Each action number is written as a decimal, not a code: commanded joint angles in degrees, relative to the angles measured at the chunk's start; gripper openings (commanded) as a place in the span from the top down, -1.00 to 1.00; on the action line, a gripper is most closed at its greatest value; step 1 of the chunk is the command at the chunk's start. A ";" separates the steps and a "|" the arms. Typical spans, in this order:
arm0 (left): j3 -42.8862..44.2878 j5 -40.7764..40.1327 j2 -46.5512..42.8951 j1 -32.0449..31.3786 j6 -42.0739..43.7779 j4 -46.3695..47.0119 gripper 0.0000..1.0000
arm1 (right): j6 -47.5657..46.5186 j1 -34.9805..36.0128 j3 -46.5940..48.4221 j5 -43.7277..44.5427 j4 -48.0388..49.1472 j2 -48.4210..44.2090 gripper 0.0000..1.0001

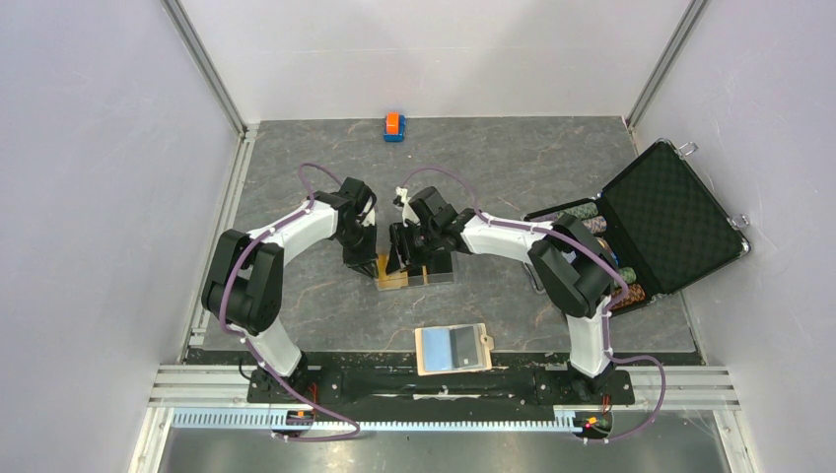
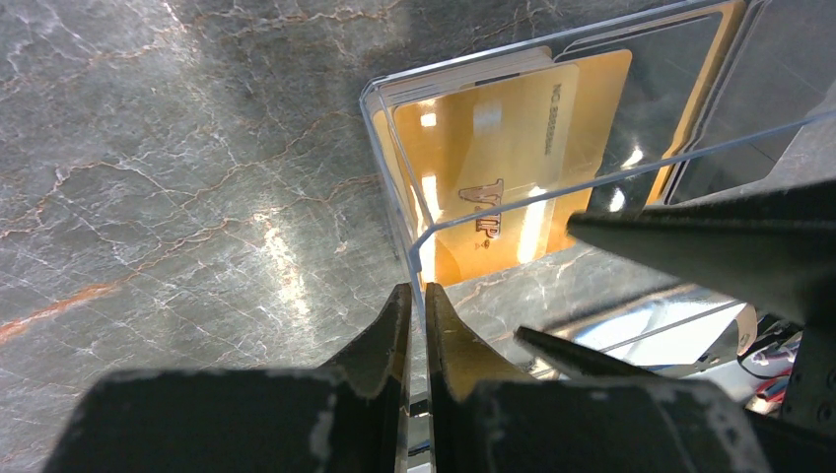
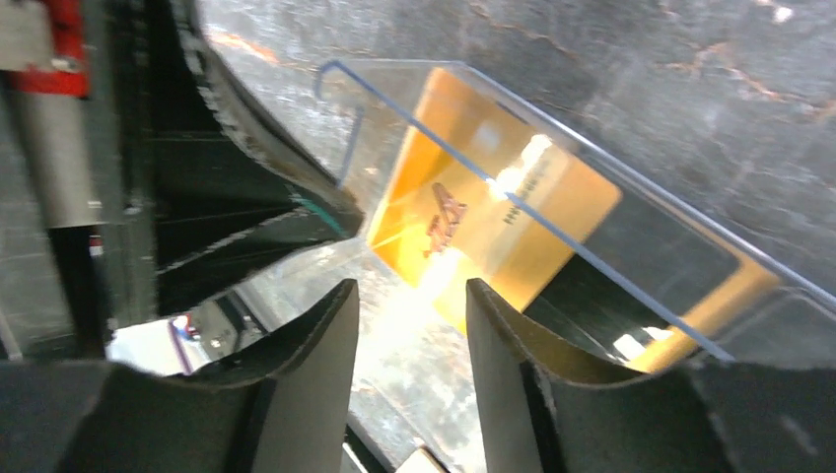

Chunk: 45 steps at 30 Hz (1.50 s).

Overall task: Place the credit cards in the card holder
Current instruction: Pick up the credit card from the storage box.

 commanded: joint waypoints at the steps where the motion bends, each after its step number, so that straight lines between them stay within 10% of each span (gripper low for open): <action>1: -2.23 0.56 0.97 -0.76 4.95 0.41 0.76 | -3.85 -0.06 2.42 6.84 -4.91 -0.36 0.02; 18: -2.40 0.66 1.21 -0.79 5.08 0.39 0.76 | -1.83 -0.06 0.90 1.95 0.01 3.62 0.01; 28: -2.41 0.77 1.56 -0.77 5.34 0.39 0.76 | -0.19 -0.06 1.84 -2.22 3.47 2.20 1.00; 40: -1.47 -0.08 -0.25 -0.74 5.16 0.39 0.75 | -1.92 -0.01 3.84 1.47 -2.26 -1.84 1.00; 45: -1.52 -0.40 -1.26 -0.77 5.10 0.12 0.71 | -3.84 -0.14 3.97 7.00 -5.78 -0.77 0.13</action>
